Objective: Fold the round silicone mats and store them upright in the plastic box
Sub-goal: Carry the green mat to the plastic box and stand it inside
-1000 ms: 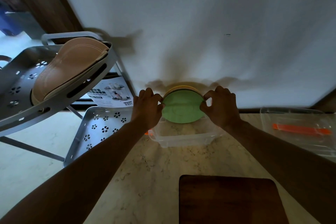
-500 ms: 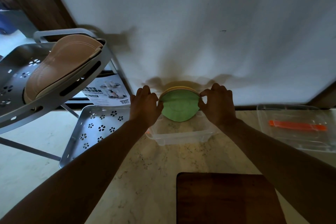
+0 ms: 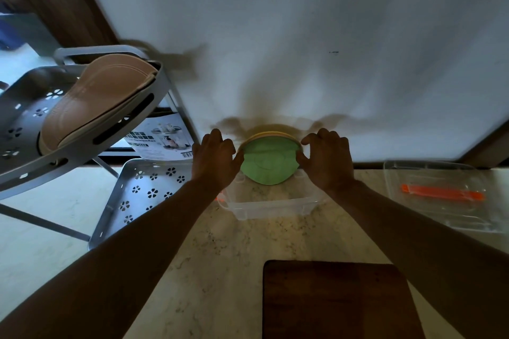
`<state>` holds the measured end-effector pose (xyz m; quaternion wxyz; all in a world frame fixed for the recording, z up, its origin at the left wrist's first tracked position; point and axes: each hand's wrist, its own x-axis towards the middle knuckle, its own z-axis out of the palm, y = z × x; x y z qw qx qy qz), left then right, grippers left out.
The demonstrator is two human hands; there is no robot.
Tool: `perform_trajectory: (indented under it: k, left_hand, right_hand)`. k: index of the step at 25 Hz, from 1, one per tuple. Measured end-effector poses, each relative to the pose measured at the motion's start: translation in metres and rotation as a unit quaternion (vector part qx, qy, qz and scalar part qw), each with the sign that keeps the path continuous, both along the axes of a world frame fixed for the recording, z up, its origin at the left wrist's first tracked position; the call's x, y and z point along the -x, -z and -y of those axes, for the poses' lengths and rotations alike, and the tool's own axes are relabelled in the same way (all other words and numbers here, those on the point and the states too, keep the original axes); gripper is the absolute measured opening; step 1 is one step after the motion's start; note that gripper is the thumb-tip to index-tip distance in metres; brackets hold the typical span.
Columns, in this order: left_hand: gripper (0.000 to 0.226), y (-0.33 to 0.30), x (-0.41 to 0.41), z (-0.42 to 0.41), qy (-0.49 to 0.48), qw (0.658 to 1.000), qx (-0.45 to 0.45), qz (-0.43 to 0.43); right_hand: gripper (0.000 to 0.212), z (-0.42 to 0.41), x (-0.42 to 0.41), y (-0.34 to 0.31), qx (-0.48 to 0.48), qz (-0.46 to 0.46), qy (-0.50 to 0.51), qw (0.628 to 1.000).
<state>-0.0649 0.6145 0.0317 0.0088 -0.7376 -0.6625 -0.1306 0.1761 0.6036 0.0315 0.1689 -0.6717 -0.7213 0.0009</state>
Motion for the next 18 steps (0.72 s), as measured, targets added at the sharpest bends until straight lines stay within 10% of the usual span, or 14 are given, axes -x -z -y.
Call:
perform_trajectory:
  k: [18]
  left_hand:
    - [0.060,-0.140,0.014,0.095,-0.008,0.993,0.086,0.085]
  right_hand:
    - [0.080,0.081,0.037,-0.137,0.177,-0.027,-0.093,0.979]
